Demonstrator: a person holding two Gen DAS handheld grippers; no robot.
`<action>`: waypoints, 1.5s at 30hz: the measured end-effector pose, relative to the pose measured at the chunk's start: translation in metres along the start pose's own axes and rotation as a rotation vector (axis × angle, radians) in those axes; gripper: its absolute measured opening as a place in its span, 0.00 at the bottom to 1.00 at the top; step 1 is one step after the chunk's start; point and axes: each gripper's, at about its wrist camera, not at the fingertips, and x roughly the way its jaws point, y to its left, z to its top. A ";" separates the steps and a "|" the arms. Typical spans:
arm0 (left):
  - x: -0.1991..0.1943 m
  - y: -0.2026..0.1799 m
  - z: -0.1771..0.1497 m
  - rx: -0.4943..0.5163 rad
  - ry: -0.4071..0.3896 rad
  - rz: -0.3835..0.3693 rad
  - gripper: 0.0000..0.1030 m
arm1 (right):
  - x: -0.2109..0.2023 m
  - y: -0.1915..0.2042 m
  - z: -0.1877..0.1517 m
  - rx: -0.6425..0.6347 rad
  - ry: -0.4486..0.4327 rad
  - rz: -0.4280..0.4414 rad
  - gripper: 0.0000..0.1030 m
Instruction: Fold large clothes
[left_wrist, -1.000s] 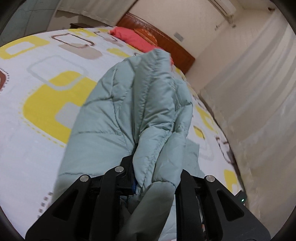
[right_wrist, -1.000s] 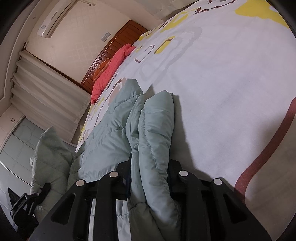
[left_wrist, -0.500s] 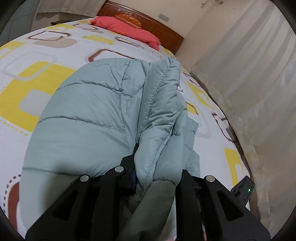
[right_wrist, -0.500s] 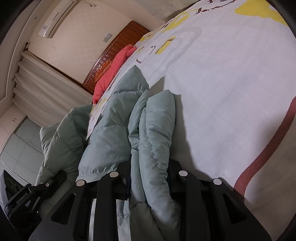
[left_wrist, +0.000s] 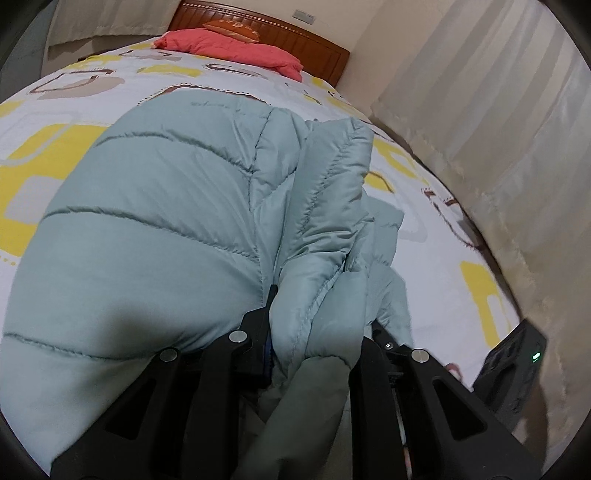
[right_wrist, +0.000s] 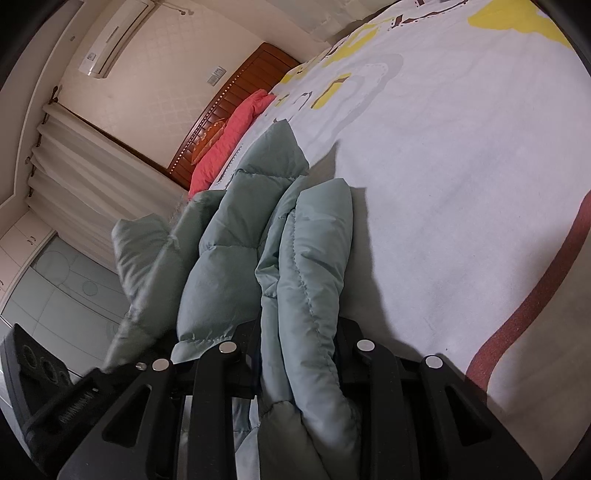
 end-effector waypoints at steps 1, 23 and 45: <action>0.002 0.000 -0.002 0.010 -0.001 0.002 0.15 | 0.000 0.000 0.000 0.001 0.000 0.000 0.25; -0.009 0.004 -0.005 -0.002 -0.006 -0.057 0.34 | -0.010 0.006 0.017 0.028 0.029 -0.032 0.35; -0.094 0.121 0.041 -0.429 -0.150 -0.133 0.65 | -0.026 0.087 0.031 -0.112 0.009 0.046 0.52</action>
